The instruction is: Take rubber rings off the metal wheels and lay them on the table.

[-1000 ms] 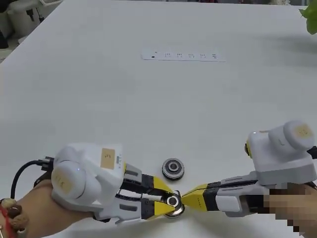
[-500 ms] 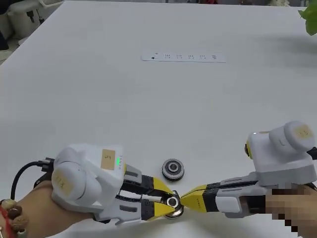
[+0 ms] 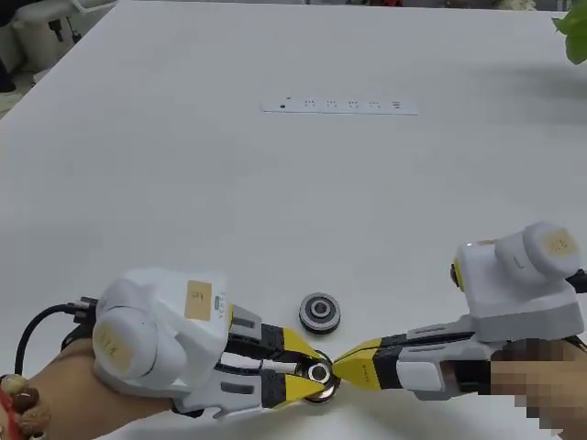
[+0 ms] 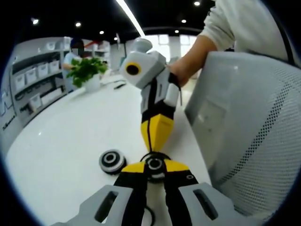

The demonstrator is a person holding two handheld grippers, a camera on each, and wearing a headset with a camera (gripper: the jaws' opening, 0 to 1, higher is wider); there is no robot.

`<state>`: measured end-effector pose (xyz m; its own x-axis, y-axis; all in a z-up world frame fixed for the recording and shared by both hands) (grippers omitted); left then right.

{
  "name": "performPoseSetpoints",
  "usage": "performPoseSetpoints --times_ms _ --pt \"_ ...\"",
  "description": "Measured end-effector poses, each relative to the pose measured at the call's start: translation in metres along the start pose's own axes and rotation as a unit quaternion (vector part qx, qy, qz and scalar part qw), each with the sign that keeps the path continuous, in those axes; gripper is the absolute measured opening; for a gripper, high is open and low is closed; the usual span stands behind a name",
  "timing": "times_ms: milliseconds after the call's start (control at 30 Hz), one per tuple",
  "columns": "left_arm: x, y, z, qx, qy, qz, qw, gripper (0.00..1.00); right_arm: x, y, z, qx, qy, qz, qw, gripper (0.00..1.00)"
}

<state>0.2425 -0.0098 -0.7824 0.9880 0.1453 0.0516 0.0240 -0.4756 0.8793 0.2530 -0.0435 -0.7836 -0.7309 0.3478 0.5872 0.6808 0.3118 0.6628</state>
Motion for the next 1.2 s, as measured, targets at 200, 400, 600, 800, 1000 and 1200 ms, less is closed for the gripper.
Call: performPoseSetpoints --times_ms 200,400,600,800,1000,1200 --pt "-0.003 0.001 0.000 0.005 -0.017 0.000 0.9998 0.18 -0.001 -0.002 0.001 0.004 -0.003 -0.001 1.0000 0.00" --pt "-0.007 0.005 -0.001 0.002 -0.026 -0.002 0.9997 0.23 -0.001 -0.002 -0.001 0.004 -0.006 -0.002 1.0000 0.00" --pt "-0.005 0.021 -0.008 -0.017 -0.031 -0.016 0.9993 0.35 0.000 -0.001 -0.005 0.007 -0.010 -0.007 0.9999 0.00" --pt "0.002 0.027 -0.018 -0.015 -0.022 -0.022 0.9994 0.47 0.002 0.000 -0.008 0.011 -0.011 -0.014 0.9998 0.00" --pt "0.005 0.034 -0.032 -0.026 -0.009 -0.023 0.9994 0.63 0.004 0.003 -0.012 0.012 -0.015 -0.019 0.9996 0.00" --pt "0.007 0.034 -0.053 -0.026 0.010 -0.034 0.9990 0.70 0.008 0.005 -0.020 0.009 -0.015 -0.019 0.9997 0.00"
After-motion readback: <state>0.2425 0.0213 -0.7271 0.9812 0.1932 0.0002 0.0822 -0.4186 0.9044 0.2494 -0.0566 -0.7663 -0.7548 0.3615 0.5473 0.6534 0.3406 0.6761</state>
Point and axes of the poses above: the centre of the closed fingertips' face, and the gripper's own axes: z roughly forward along the fingers, x roughly to its left, y roughly out of its top, the point moved 2 cm from there along -z, roughly backward along the fingers, and after that the axes turned 1 degree about -x, right-handed, at the moved point
